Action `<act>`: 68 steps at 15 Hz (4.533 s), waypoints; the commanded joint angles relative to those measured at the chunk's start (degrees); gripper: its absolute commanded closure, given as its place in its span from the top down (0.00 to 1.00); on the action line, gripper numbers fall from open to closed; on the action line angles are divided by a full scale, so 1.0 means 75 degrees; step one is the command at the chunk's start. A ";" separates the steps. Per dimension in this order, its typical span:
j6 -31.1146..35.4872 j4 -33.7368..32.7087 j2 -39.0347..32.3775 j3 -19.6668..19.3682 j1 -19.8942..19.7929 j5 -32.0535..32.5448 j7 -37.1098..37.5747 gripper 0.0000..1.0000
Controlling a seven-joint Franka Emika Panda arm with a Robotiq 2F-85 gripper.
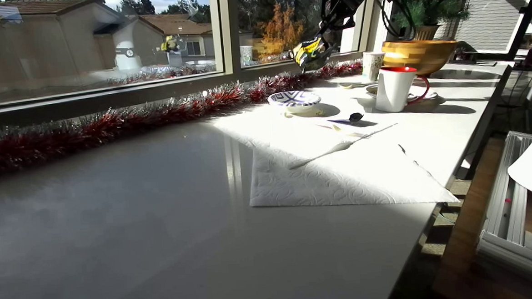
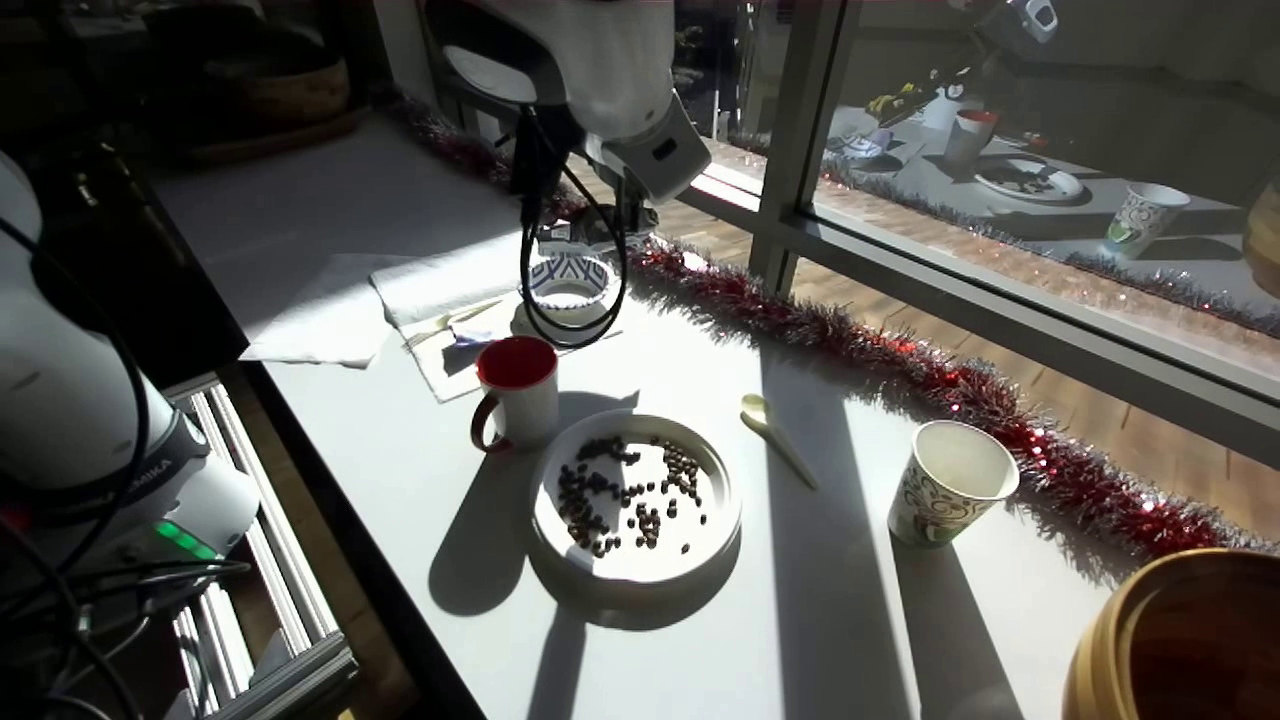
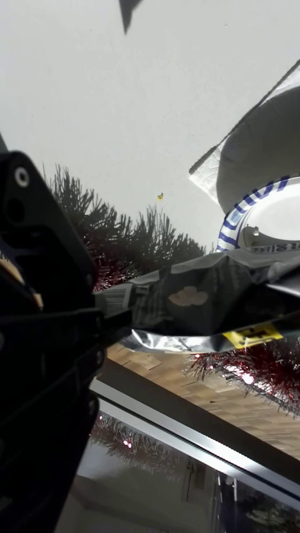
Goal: Pour the contents from the black packet onto the white plate
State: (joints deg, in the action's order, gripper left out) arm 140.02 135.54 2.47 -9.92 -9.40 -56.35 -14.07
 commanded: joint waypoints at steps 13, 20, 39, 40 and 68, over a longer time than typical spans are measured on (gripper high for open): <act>0.1607 -0.0022 -0.0372 0.0327 0.0353 -0.1352 -0.1142 0.00; 0.2919 0.0318 -0.0114 0.0760 0.0695 -0.2101 -0.2198 0.00; 0.3569 0.0927 0.1186 0.1232 0.1212 -0.5902 -0.8387 0.00; 0.3506 0.0902 0.1177 0.1222 0.1188 -0.6188 -0.8733 0.00; 0.0400 0.1337 0.1144 0.0798 0.0645 -0.7727 -1.2553 0.00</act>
State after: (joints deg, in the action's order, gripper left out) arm 147.89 143.79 9.94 -4.36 -2.75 -114.48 -107.20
